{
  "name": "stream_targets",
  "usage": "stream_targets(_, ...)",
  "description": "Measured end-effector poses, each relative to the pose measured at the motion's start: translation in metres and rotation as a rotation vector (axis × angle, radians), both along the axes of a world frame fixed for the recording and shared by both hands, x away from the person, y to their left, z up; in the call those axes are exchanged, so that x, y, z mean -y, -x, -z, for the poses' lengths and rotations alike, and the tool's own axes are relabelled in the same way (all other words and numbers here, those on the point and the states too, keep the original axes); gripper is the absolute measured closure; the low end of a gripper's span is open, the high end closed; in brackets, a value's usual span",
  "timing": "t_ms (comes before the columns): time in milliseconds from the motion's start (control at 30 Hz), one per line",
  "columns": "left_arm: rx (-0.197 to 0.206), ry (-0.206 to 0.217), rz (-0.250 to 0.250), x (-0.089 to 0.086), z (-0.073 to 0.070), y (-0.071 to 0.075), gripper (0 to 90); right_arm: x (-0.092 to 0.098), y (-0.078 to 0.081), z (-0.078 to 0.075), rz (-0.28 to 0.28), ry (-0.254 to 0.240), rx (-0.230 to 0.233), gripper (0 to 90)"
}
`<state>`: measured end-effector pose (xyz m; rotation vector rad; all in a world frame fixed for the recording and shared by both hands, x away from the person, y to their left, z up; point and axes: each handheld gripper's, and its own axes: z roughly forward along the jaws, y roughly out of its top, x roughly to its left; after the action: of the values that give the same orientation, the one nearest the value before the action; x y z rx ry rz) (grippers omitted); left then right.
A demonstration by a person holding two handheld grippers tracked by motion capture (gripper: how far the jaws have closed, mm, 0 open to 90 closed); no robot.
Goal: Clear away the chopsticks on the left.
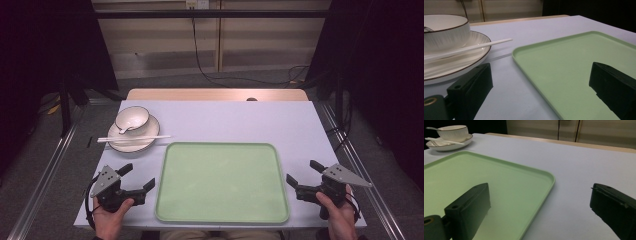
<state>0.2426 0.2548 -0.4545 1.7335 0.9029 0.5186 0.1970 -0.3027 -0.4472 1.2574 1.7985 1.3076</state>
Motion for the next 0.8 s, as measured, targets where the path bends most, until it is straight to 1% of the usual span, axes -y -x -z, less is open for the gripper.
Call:
stream_targets(167, -0.008, -0.003, -0.003, 0.0, 0.0, -0.0012, 4.7, 0.0007, -0.0004, 0.0006, -0.013, -0.005, 0.002, 3.0)
stream_targets(233, -0.012, 0.0, 0.003, 0.0001, -0.0004, -0.0012, 4.7, 0.0, -0.0003, 0.001, -0.021, -0.01, -0.006, 3.2)
stream_targets(300, -0.013, -0.004, 0.004, -0.0002, -0.0005, -0.0013, 4.7, -0.0006, -0.0007, 0.0012, -0.029, -0.004, -0.007, 3.3)
stream_targets(333, -0.013, -0.01, -0.004, -0.0004, -0.0007, -0.0012, 4.7, -0.0011, -0.0008, 0.0008, -0.036, -0.002, -0.006, 3.4)
stream_targets(433, -0.019, -0.007, 0.001, -0.0004, -0.001, -0.001, 4.7, -0.0022, -0.0007, 0.0007, -0.038, -0.005, -0.007, 3.5)
stream_targets(533, -0.023, -0.027, -0.007, -0.0001, -0.0017, -0.0013, 5.2, -0.0029, -0.0008, 0.0008, -0.049, 0.008, -0.007, 3.7)
stream_targets(633, -0.033, -0.027, 0.006, -0.0022, -0.0036, -0.002, 7.6, -0.0032, -0.0005, 0.0005, -0.043, 0.008, -0.009, 4.1)
stream_targets(733, -0.034, -0.031, 0.016, -0.0053, -0.0061, -0.0033, 7.7, -0.0043, -0.0002, 0.0001, -0.047, 0.014, -0.005, 4.1)
stream_targets(800, -0.033, -0.031, 0.013, -0.0083, -0.0078, -0.0047, 7.6, -0.0054, 0.0001, -0.0006, -0.05, 0.016, 0.0, 4.1)
